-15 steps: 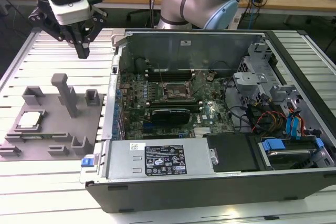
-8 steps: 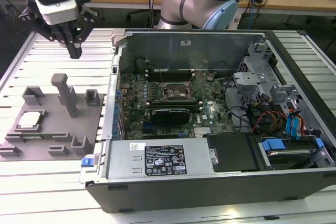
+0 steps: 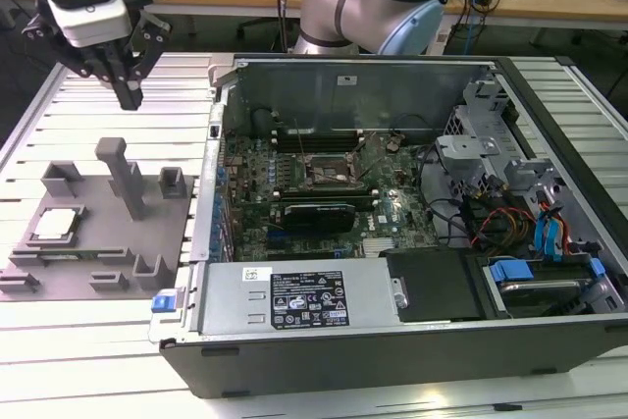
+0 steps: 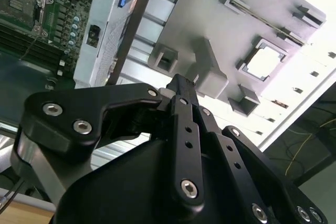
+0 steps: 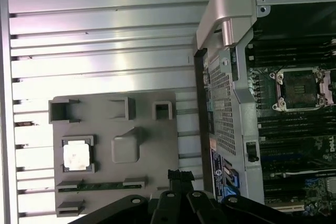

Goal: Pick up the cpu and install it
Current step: 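Reach for the cpu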

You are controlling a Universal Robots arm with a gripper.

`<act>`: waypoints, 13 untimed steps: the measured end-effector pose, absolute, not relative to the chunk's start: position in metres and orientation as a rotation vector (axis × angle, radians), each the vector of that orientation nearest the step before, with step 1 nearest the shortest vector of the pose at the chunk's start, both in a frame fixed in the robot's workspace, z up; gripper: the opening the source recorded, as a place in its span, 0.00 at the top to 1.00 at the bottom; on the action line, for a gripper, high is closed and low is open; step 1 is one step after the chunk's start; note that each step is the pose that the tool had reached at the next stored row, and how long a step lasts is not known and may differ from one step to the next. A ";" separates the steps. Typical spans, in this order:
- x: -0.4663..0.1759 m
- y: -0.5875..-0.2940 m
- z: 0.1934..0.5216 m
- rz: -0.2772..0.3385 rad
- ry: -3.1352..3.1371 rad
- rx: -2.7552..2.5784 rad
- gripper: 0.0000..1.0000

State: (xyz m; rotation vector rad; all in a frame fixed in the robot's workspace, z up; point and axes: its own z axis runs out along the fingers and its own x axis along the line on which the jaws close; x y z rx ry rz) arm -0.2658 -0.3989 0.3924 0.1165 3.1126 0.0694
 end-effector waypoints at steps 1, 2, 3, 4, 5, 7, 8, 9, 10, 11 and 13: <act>-0.269 -0.399 0.392 0.069 3.113 0.116 0.89; -0.272 -0.399 0.392 0.069 3.113 0.116 0.89; -0.274 -0.399 0.391 0.069 3.113 0.117 0.89; -0.276 -0.399 0.391 0.069 3.113 0.117 0.89; -0.277 -0.399 0.391 0.069 3.113 0.117 0.89; -0.282 -0.399 0.389 0.069 3.113 0.117 0.89; -0.283 -0.399 0.389 0.069 3.113 0.117 0.89; -0.285 -0.399 0.388 0.069 3.113 0.116 0.89; -0.287 -0.399 0.387 0.069 3.113 0.117 0.89; -0.289 -0.399 0.387 0.069 3.113 0.116 0.89; -0.292 -0.399 0.386 0.069 3.113 0.116 0.89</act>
